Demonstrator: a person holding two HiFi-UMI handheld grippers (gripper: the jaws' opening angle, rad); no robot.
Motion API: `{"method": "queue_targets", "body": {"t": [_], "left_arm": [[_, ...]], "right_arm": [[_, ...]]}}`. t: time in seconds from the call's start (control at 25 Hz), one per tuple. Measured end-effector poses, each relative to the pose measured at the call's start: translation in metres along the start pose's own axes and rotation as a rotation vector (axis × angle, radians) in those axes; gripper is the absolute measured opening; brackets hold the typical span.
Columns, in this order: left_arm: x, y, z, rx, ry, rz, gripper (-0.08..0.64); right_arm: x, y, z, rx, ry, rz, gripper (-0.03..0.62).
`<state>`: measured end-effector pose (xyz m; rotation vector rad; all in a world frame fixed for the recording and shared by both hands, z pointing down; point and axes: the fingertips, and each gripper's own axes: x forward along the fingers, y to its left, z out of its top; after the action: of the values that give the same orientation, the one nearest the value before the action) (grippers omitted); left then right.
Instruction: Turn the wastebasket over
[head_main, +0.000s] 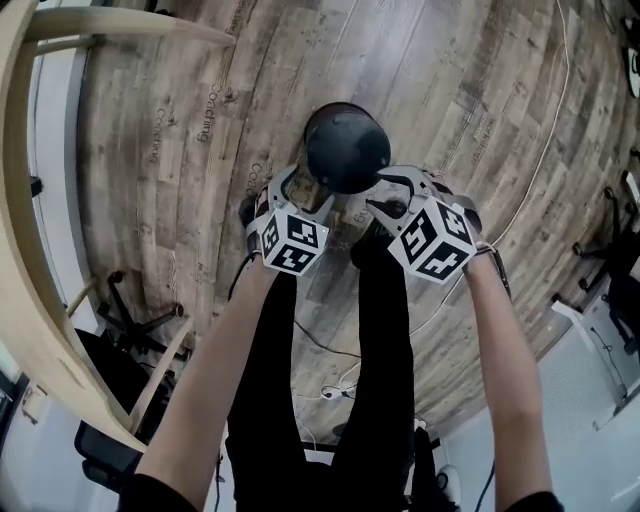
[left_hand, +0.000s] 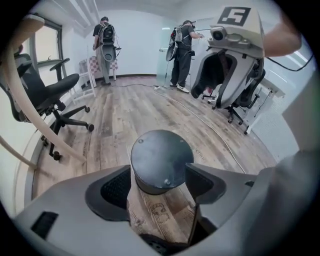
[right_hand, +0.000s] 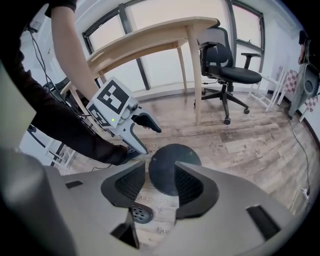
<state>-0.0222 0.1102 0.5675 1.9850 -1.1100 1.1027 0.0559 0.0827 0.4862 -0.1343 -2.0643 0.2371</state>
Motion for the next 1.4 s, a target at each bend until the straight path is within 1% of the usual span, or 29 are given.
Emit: {"method": "queue_targets", "body": {"t": [0.12, 0.28, 0.48, 0.6, 0.76, 0.92, 1.08, 1.24, 1.4], "left_arm": [[-0.023, 0.004, 0.024, 0.001, -0.025, -0.003, 0.344], [-0.062, -0.001, 0.055, 0.003, -0.070, -0.019, 0.322], [-0.122, -0.006, 0.097, -0.034, -0.149, -0.016, 0.296], [-0.161, -0.002, 0.116, -0.063, -0.193, 0.009, 0.267], [-0.214, 0.016, 0.134, -0.133, -0.236, 0.072, 0.232], [-0.269, 0.019, 0.148, -0.126, -0.271, 0.090, 0.206], [-0.318, 0.028, 0.177, -0.126, -0.334, 0.108, 0.181], [-0.362, 0.031, 0.209, -0.162, -0.394, 0.131, 0.146], [-0.399, 0.019, 0.228, -0.211, -0.425, 0.092, 0.121]], "right_arm": [[-0.024, -0.004, 0.008, 0.017, 0.009, -0.047, 0.199], [-0.058, -0.005, 0.021, 0.065, 0.014, -0.111, 0.199], [-0.111, 0.002, 0.054, 0.181, -0.056, -0.174, 0.181], [-0.139, 0.011, 0.075, 0.234, -0.093, -0.202, 0.156], [-0.175, 0.025, 0.096, 0.257, -0.116, -0.242, 0.141], [-0.213, 0.036, 0.114, 0.299, -0.148, -0.306, 0.110], [-0.254, 0.035, 0.141, 0.338, -0.208, -0.362, 0.090], [-0.302, 0.034, 0.172, 0.366, -0.303, -0.424, 0.073], [-0.350, 0.041, 0.197, 0.422, -0.398, -0.475, 0.061]]}}
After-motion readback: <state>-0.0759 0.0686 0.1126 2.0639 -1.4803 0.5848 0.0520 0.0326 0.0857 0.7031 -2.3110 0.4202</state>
